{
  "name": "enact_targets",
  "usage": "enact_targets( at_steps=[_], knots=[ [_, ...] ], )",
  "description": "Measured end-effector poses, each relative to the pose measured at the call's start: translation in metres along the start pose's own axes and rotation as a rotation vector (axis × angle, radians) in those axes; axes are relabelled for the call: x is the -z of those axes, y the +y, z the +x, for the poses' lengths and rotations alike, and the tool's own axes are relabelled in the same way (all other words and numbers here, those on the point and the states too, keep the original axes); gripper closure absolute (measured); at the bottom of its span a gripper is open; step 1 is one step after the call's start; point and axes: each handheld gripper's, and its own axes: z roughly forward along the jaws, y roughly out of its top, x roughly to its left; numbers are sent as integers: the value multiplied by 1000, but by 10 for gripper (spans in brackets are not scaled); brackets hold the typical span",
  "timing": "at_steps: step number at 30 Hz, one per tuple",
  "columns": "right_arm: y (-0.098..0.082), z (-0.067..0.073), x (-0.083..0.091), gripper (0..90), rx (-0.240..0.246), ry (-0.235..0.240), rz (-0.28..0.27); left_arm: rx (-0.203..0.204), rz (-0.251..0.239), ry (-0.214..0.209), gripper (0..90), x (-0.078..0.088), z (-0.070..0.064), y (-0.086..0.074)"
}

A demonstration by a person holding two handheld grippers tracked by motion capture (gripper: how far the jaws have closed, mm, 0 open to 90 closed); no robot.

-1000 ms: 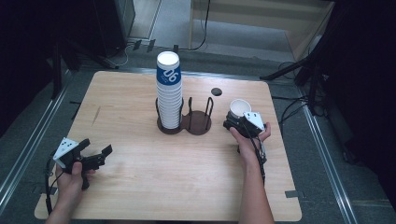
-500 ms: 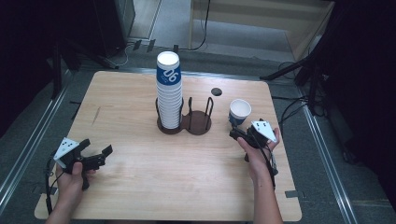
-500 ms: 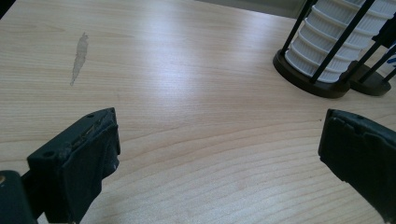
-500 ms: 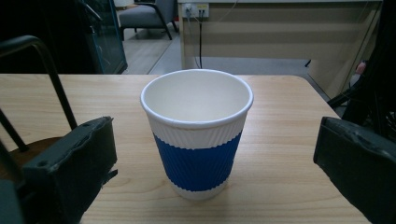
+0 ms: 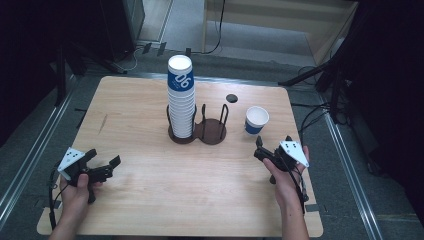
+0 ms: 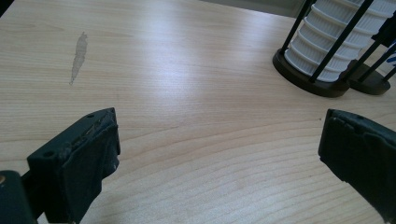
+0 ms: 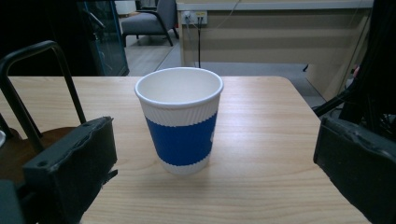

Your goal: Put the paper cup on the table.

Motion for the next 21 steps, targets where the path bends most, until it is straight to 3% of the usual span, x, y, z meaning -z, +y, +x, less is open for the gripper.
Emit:
enact_targets(
  at_steps=[21],
  knots=[
    [-16, -28, 38, 0, 16, -47, 9, -1, 5, 1, 0, 0, 0, 0]
  ],
)
